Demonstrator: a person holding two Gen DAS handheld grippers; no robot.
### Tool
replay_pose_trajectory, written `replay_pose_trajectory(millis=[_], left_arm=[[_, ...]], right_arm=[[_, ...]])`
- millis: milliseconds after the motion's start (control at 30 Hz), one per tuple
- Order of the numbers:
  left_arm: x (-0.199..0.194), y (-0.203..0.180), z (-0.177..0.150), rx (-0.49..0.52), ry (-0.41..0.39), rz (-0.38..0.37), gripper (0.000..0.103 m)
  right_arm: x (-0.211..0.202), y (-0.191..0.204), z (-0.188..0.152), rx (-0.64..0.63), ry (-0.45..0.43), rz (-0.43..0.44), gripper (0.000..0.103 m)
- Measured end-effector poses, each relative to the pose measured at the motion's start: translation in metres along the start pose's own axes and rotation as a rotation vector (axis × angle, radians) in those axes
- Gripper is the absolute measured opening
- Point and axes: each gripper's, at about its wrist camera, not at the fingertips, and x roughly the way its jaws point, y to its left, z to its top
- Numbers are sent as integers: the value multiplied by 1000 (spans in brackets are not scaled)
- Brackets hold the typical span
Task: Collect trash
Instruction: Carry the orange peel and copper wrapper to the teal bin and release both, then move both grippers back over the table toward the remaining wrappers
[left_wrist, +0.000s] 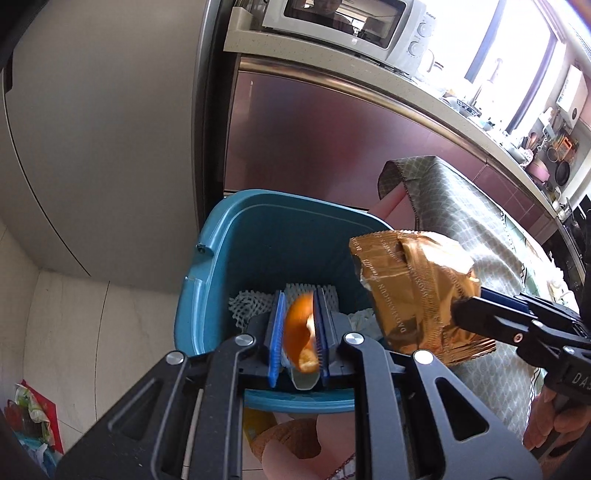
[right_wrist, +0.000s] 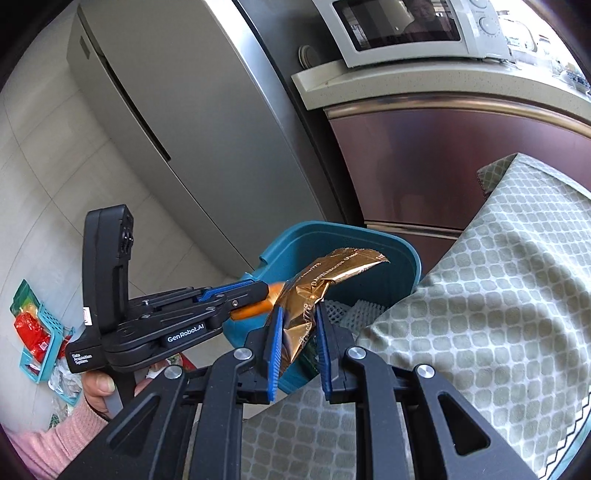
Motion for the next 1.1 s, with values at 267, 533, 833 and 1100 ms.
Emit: replay_pose_trajectory(millis=[267,533,833,1100], left_arm=[[11,0,3,-3,5,-1,15],[4,-8,-2,3,-7,-26,15],[-16,-27,-9,46,-37,-68,15],[-41,-57,-13,110,-79,-147,19]], right_arm=[[18,-6,5,30,27,-14,21],[10,-13,2,49,6,-17,24],[-18,-17,-11,57,-37,6,26],[-67,-21,-31,57,-116,26,30]])
